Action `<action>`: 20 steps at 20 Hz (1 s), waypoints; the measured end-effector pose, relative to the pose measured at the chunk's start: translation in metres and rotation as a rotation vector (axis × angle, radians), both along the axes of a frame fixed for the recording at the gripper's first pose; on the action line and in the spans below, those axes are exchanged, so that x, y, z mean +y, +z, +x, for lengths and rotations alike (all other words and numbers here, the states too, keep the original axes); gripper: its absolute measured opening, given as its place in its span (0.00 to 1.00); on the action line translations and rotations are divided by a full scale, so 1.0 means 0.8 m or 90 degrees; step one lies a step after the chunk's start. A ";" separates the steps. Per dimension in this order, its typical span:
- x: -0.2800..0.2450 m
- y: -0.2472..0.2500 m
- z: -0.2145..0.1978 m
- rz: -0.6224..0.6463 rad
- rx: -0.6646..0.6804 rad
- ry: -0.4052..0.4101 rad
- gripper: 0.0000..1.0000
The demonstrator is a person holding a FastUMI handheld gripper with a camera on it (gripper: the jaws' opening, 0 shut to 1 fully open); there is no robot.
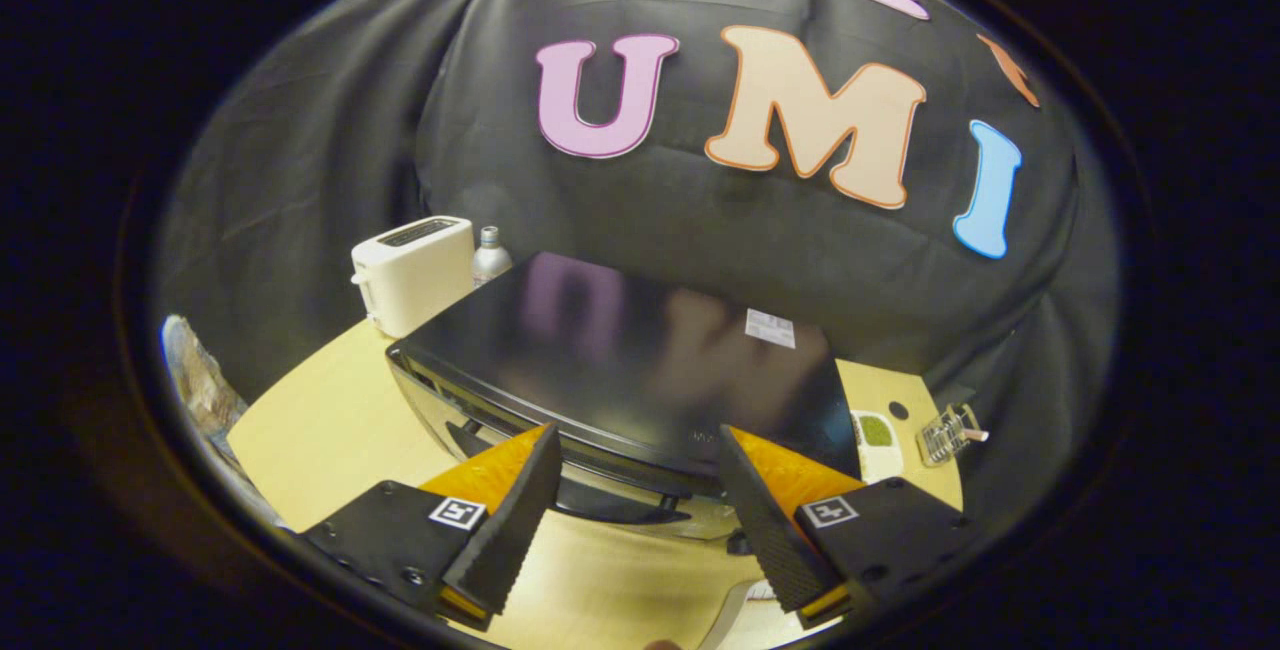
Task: Open the toaster oven, put the food inside, and close the toaster oven door.
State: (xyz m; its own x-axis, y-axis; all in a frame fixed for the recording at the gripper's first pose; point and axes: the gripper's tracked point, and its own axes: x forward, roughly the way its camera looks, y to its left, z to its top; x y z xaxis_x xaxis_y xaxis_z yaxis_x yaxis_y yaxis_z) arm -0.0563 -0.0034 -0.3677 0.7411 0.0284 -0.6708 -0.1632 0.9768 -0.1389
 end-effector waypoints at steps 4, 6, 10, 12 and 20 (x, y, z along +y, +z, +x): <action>0.001 -0.007 -0.023 0.053 0.031 -0.021 0.99; 0.002 -0.012 -0.038 0.081 0.050 -0.028 0.99; 0.005 -0.022 -0.063 0.126 0.084 -0.039 0.99; 0.007 -0.025 -0.072 0.126 0.089 -0.027 0.99; 0.020 -0.053 -0.132 0.141 0.153 -0.007 1.00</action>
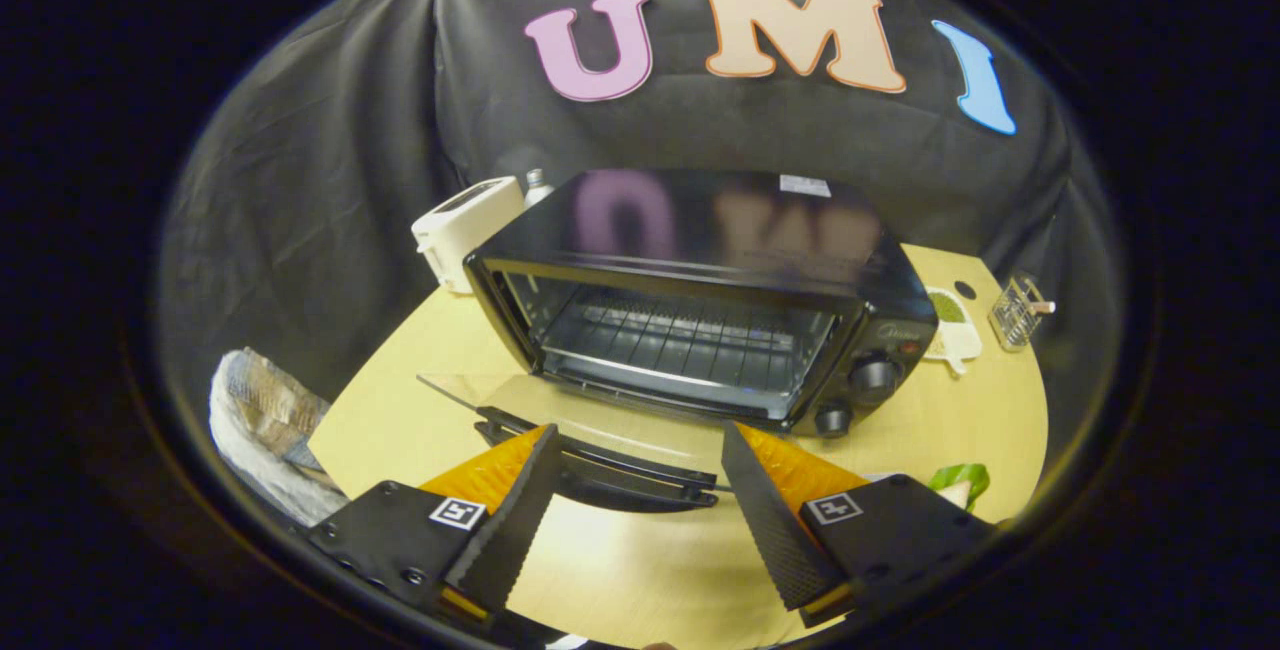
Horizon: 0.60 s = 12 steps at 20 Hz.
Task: Open the toaster oven, put the food inside, and close the toaster oven door.
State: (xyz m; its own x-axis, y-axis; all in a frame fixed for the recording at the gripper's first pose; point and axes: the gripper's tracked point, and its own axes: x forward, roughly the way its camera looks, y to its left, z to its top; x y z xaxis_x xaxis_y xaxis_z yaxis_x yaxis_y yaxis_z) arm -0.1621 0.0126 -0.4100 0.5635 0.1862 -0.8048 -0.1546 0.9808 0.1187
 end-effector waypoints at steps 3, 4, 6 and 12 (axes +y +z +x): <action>0.006 -0.020 -0.027 0.002 0.038 0.009 1.00; 0.009 -0.025 -0.033 -0.006 0.044 0.020 1.00; 0.012 -0.039 -0.048 -0.017 0.055 0.039 1.00; 0.022 -0.076 -0.071 -0.035 0.093 0.066 1.00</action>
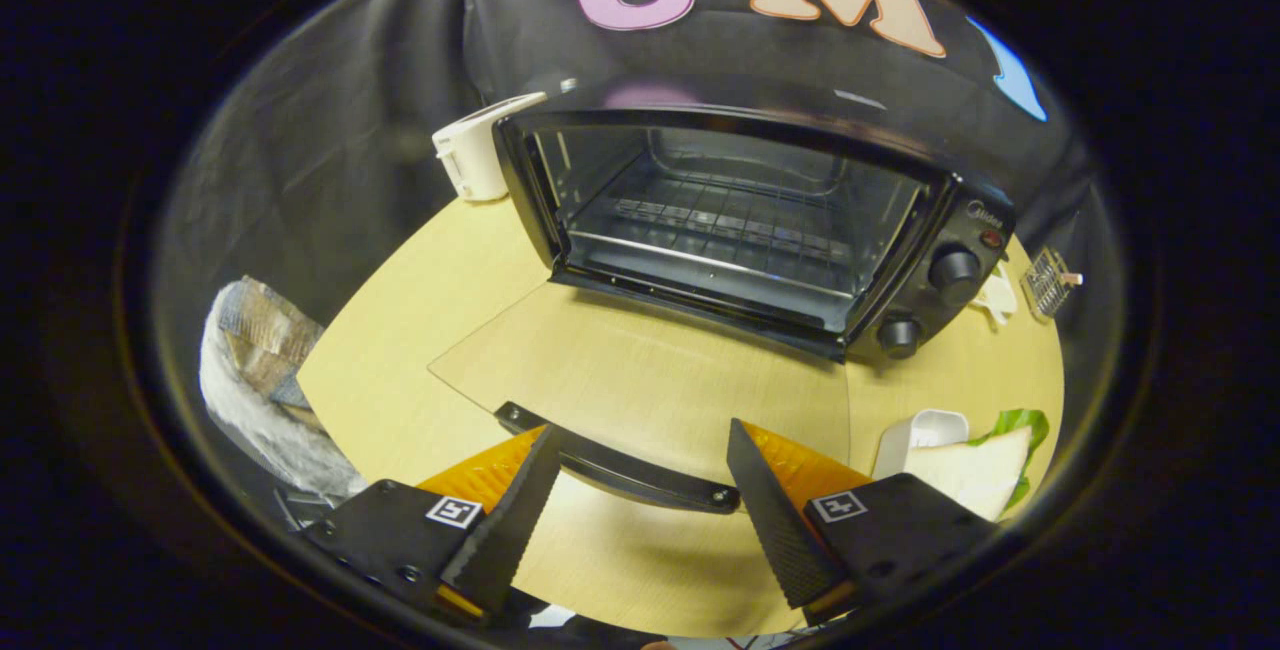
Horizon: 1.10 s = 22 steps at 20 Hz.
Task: Open the toaster oven, put the food inside, and close the toaster oven door.
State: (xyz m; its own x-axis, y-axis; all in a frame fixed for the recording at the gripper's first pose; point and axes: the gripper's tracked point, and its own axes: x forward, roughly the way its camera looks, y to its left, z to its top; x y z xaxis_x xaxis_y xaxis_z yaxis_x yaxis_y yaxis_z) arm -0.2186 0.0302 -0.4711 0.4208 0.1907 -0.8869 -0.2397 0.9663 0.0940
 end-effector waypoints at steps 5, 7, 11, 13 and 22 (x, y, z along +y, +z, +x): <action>0.001 -0.025 -0.009 -0.009 0.022 0.002 1.00; 0.002 -0.034 -0.014 -0.010 0.034 -0.001 1.00; 0.002 -0.042 -0.015 -0.026 0.029 0.010 1.00; 0.002 -0.046 -0.016 -0.039 0.035 0.020 1.00; -0.011 -0.013 0.018 0.029 0.002 -0.039 1.00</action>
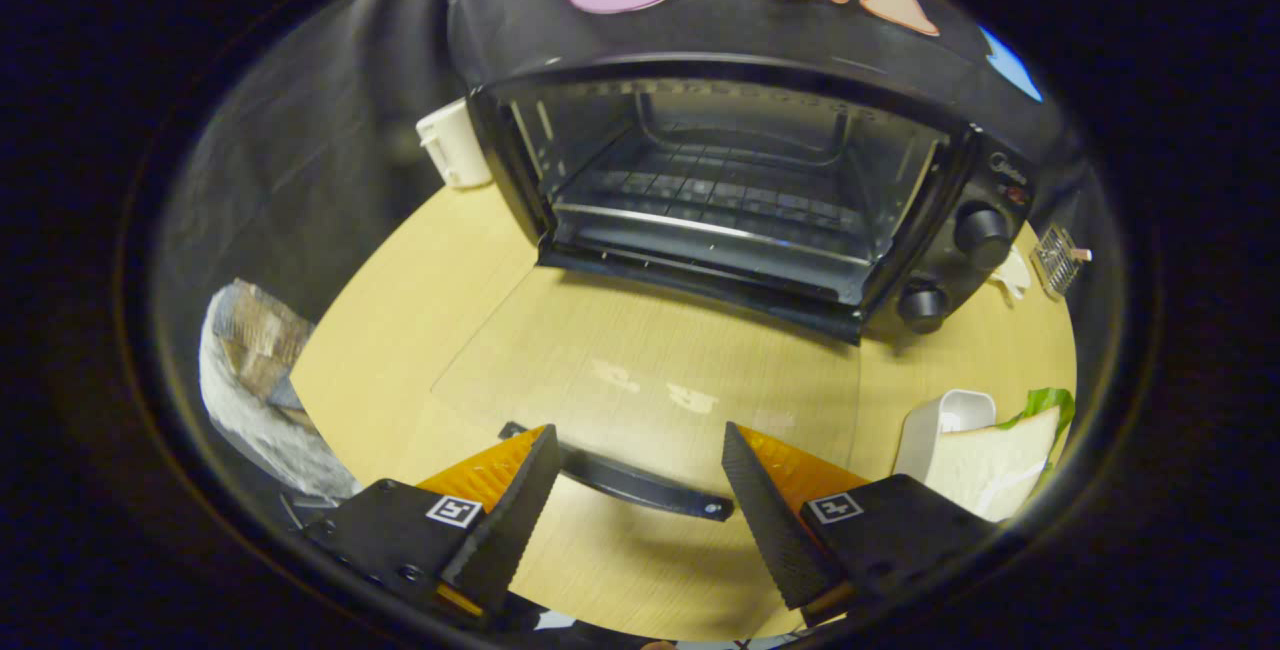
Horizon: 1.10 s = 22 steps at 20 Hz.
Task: Open the toaster oven, put the food inside, and close the toaster oven door.
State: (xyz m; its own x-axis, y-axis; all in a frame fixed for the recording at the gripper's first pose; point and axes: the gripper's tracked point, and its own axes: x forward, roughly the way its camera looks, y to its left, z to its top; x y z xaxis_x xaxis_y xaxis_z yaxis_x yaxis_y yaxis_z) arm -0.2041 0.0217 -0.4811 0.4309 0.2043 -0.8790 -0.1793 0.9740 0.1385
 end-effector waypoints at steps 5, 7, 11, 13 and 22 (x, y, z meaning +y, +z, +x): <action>-0.070 0.069 0.069 0.001 -0.107 -0.084 1.00; -0.105 0.097 0.092 -0.006 -0.148 -0.117 0.99; -0.185 0.146 0.120 -0.029 -0.213 -0.173 0.99; -0.225 0.158 0.119 -0.040 -0.226 -0.204 0.99; -0.358 0.126 0.056 -0.060 -0.171 -0.342 0.99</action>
State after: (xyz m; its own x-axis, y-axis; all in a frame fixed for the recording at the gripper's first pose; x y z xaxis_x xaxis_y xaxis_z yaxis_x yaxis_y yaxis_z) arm -0.1597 -0.2643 -0.3803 0.6613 -0.1765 -0.7291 0.3244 0.9436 0.0659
